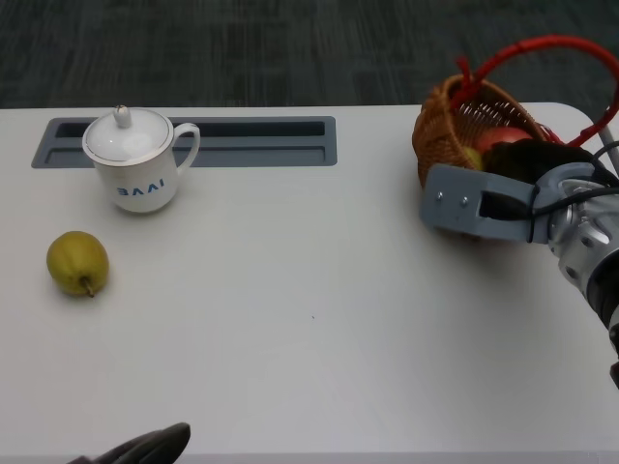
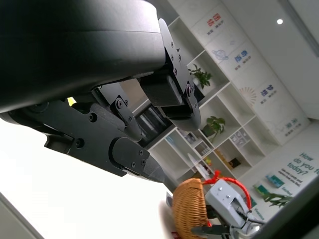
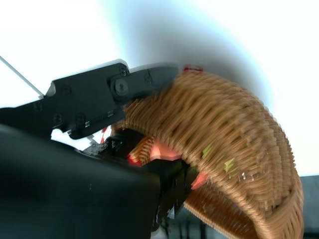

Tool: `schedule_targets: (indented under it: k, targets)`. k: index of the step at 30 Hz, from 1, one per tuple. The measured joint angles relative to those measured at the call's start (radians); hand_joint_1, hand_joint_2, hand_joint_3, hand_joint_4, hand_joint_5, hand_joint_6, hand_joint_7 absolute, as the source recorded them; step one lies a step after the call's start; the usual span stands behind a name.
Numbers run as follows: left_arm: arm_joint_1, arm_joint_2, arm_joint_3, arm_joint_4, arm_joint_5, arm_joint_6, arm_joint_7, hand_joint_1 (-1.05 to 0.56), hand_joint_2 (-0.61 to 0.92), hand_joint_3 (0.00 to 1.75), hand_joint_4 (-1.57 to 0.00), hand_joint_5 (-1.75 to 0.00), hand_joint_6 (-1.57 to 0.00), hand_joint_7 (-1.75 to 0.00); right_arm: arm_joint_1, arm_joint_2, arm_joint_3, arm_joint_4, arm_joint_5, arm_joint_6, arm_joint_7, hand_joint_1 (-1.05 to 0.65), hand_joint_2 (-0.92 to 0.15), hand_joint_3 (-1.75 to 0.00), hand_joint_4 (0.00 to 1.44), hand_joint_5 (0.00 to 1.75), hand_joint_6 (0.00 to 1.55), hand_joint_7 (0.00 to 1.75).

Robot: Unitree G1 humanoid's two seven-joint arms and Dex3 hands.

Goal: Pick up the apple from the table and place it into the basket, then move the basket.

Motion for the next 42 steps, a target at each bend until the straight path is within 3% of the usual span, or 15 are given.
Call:
schedule_targets:
  k: [3,9,14,19,25,42]
  targets:
    - [-0.043,0.009,0.000,0.001,0.001,0.006,-0.008,-0.28,0.82,0.00,-0.98,-0.01,-0.86,0.00,0.006,-0.007,0.040,-0.001,-0.039,-0.070,-0.019,-0.52,-0.79,-0.01,0.53,0.02,0.52,0.01]
    - [-0.115,0.012,-0.003,0.014,0.003,0.020,-0.010,-0.31,0.81,0.00,-0.99,-0.01,-0.87,0.00,0.000,-0.004,0.062,0.000,-0.056,-0.112,-0.026,-0.54,-0.78,0.00,0.47,0.00,0.51,0.00]
    - [-0.165,0.013,-0.006,0.037,0.007,0.036,-0.010,-0.33,0.81,0.00,-0.99,-0.01,-0.87,0.00,-0.014,0.016,0.105,0.003,-0.089,-0.118,-0.014,-0.72,-0.81,-0.01,0.40,0.00,0.40,0.00]
    - [-0.199,0.012,-0.008,0.055,0.016,0.037,-0.010,-0.33,0.82,0.00,-1.00,-0.01,-0.88,-0.01,-0.050,0.020,0.114,0.005,-0.092,-0.116,0.031,-0.86,-0.83,-0.01,0.23,0.00,0.23,0.00]
    - [-0.216,0.011,-0.007,0.060,0.022,0.037,-0.010,-0.33,0.81,0.00,-1.01,-0.01,-0.89,-0.01,-0.070,0.014,0.094,0.005,-0.068,-0.129,0.074,-0.92,-0.81,0.00,0.02,0.00,0.06,0.00]
    - [-0.312,0.024,-0.008,0.127,0.001,0.033,-0.008,-0.34,0.80,0.00,-1.00,-0.01,-0.89,0.00,0.001,-0.074,0.002,-0.021,0.032,-0.347,-0.082,-0.74,-0.73,0.00,0.26,0.04,0.25,0.03]
